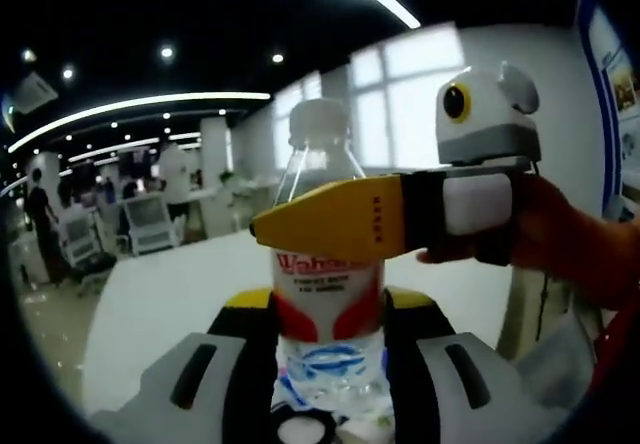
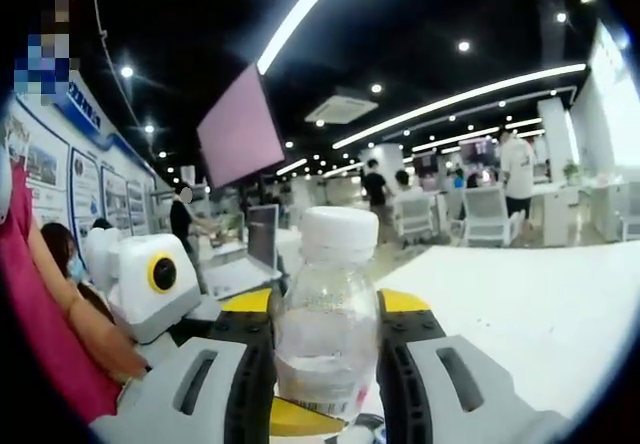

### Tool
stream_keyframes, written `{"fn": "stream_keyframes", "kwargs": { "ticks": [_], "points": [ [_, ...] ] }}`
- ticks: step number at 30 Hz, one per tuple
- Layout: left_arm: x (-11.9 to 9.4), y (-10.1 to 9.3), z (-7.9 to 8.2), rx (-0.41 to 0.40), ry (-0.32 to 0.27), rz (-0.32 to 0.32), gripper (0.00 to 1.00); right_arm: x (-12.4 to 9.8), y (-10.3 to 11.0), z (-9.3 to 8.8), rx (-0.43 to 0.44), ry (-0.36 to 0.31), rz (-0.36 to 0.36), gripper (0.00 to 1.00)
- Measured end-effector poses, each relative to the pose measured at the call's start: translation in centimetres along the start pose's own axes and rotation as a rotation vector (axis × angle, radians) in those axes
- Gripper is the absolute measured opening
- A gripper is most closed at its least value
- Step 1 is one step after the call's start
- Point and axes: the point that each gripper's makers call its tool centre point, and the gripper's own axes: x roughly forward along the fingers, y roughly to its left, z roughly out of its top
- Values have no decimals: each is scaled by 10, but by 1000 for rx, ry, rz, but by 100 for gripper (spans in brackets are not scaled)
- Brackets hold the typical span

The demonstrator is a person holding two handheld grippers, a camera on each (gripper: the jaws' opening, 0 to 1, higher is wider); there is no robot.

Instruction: Arrange the tabletop items into an orderly group along one side of the table until the central work area is clear of visible clutter.

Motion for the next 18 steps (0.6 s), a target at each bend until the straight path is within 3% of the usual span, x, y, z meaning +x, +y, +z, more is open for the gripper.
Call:
{"fn": "stream_keyframes", "kwargs": {
  "ticks": [4, 5, 6, 18],
  "points": [
    [-2, -1, 2, -13, -14, -10, 37, -1, 1, 2, -9, -2, -6, 41],
    [-2, 0, 2, -14, -13, -12, 36, -1, -5, 3, -50, -1, -35, 42],
    [-2, 0, 2, -9, -14, -12, 36, 0, 2, 2, -21, -1, -6, 42],
    [-9, -4, 6, -4, -29, -66, 35, -2, 9, 7, -88, -4, 26, 48]
  ]
}}
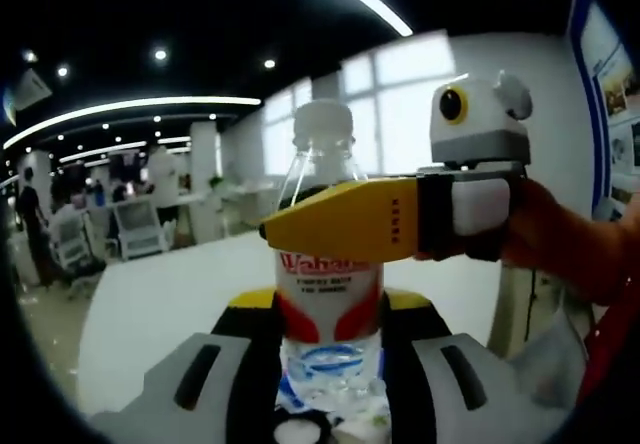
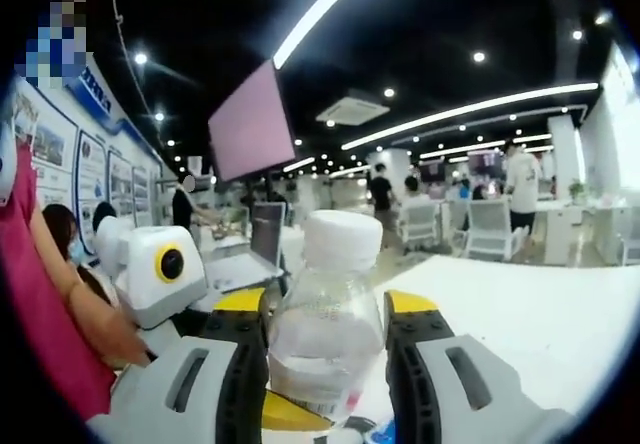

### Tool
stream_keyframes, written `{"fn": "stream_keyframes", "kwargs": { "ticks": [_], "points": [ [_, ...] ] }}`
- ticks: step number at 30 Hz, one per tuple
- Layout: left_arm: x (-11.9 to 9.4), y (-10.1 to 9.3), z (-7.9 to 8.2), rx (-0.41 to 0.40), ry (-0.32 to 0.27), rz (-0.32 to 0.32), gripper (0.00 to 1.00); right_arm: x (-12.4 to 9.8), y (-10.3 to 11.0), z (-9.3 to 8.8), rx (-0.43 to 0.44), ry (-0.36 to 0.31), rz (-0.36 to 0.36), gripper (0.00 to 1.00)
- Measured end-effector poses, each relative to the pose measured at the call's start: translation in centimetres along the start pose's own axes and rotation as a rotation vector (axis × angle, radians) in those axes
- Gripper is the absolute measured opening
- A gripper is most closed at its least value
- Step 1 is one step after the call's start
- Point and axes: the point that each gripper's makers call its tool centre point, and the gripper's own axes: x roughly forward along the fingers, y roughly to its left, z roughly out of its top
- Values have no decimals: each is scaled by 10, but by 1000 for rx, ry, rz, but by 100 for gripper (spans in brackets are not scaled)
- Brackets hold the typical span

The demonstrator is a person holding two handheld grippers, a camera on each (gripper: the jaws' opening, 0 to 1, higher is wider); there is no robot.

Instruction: Arrange the tabletop items into an orderly group along one side of the table until the central work area is clear of visible clutter.

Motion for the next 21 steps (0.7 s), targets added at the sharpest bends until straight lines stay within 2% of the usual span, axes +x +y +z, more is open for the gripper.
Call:
{"fn": "stream_keyframes", "kwargs": {
  "ticks": [4, 10, 13, 15, 19, 21],
  "points": [
    [-2, -4, -3, -22, -8, -47, 35, -4, 1, 2, 12, -9, 24, 55],
    [-6, -4, -5, -71, -25, -124, 35, -11, 5, -6, 2, 40, 73, 59],
    [-11, -9, -5, -120, -42, -223, 35, -15, 14, -7, 3, 50, 131, 60],
    [-14, -9, -5, -136, -51, -264, 35, -17, 20, -8, -12, 56, 162, 60],
    [-23, -13, -7, -129, -59, -382, 35, -19, 33, -9, -19, 70, 225, 60],
    [-27, -13, -7, -151, -76, -422, 35, -19, 37, -10, -18, 72, 249, 60]
  ]
}}
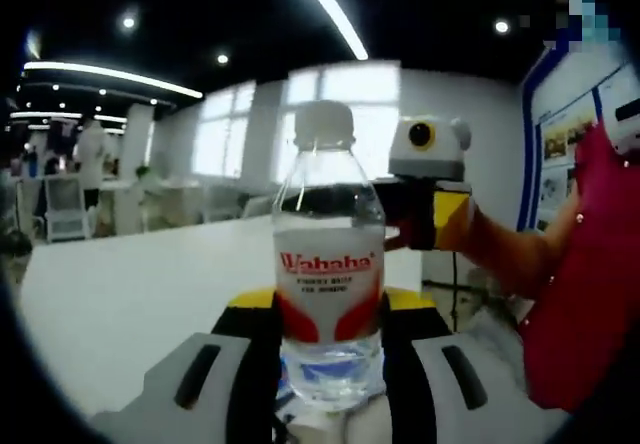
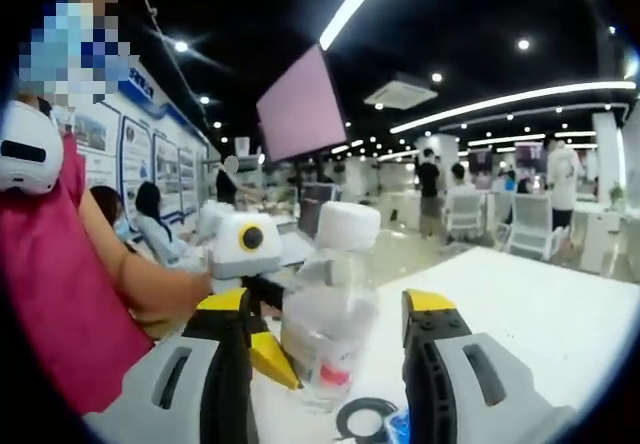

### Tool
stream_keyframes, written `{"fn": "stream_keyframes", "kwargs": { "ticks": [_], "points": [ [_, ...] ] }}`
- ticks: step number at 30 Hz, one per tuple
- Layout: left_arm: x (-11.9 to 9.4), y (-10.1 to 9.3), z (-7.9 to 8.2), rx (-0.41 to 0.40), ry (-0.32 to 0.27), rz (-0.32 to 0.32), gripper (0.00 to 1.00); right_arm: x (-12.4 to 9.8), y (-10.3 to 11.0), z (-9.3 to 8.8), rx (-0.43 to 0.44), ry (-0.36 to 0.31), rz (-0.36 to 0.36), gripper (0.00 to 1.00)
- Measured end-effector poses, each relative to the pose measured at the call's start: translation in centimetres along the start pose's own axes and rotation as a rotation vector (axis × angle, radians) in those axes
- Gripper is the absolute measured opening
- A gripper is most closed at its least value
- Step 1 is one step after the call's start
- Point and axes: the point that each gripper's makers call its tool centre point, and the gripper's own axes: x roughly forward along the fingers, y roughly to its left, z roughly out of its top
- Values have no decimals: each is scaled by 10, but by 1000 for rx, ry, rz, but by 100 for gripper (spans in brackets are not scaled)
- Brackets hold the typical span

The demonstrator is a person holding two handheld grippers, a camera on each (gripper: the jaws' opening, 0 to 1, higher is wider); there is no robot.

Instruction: Arrange the tabletop items into an orderly group along one side of the table until the central work area is clear of visible clutter.

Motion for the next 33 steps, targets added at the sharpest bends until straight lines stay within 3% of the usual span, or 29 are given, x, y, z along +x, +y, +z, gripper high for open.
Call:
{"fn": "stream_keyframes", "kwargs": {
  "ticks": [4, 14, 21, 33],
  "points": [
    [-11, -8, 5, -56, -51, -110, 35, 1, 6, -2, -2, 8, 33, 60],
    [-26, -37, 12, -84, -61, -316, 35, 8, 35, 6, 26, -20, 186, 60],
    [-25, -54, 12, -75, -46, -380, 35, 11, 45, 9, 33, -21, 243, 57],
    [-27, -69, 13, -75, -38, -435, 35, 13, 63, 9, 29, -4, 326, 48]
  ]
}}
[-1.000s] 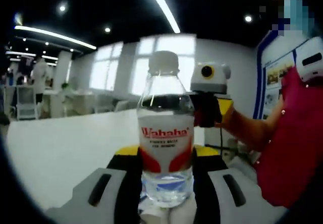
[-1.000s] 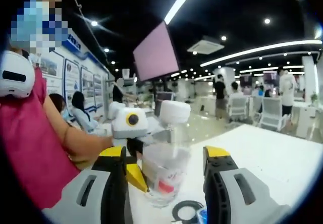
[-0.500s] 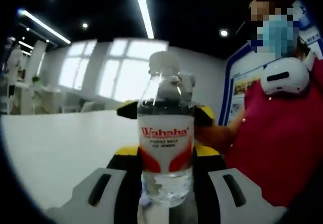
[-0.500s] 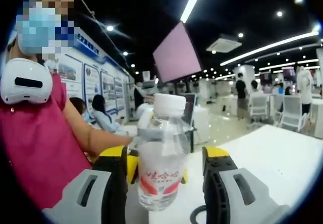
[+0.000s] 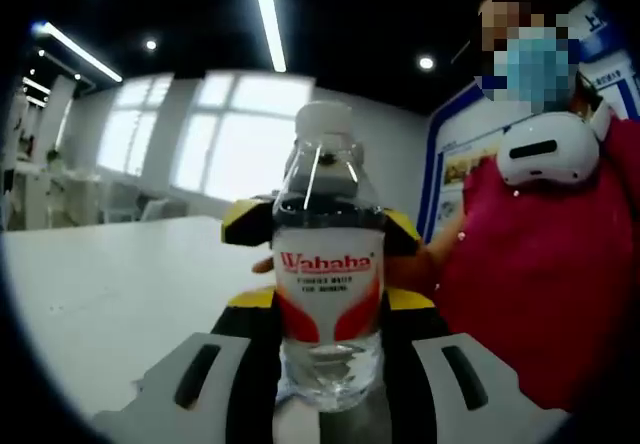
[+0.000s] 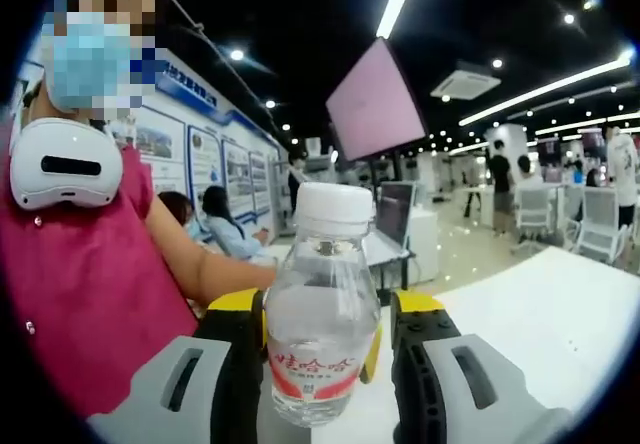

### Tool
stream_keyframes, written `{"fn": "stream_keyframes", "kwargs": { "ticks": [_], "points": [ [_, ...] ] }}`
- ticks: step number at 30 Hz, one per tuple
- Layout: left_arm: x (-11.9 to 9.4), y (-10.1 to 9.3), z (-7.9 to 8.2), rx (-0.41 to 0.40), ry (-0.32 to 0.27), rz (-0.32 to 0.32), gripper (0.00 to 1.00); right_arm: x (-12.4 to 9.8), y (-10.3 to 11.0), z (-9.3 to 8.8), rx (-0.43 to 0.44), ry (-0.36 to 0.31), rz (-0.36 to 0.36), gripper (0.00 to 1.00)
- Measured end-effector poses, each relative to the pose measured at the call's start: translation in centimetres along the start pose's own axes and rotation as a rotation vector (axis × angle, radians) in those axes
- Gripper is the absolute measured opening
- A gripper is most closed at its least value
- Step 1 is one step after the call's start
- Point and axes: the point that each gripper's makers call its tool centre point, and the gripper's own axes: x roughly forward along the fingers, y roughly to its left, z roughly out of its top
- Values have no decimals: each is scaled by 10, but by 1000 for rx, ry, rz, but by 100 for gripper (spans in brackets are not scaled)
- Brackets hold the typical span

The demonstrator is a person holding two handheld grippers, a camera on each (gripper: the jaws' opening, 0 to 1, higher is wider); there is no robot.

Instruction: Arrange the tabletop items into an orderly group along one side of the table until the central work area is clear of visible clutter.

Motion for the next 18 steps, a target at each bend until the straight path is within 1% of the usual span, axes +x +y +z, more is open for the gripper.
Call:
{"fn": "stream_keyframes", "kwargs": {
  "ticks": [4, 6, 15, 18],
  "points": [
    [0, -1, 0, -2, 4, -6, 35, 1, 5, 0, 8, 1, 25, 43],
    [0, -3, -1, -2, 8, -10, 35, 1, 6, -1, 13, 5, 26, 43],
    [1, 1, -2, 4, 17, 7, 37, -2, 2, -3, 27, 18, -4, 40],
    [1, 5, -1, 21, 10, 30, 37, -3, -1, -2, 18, 14, -23, 39]
  ]
}}
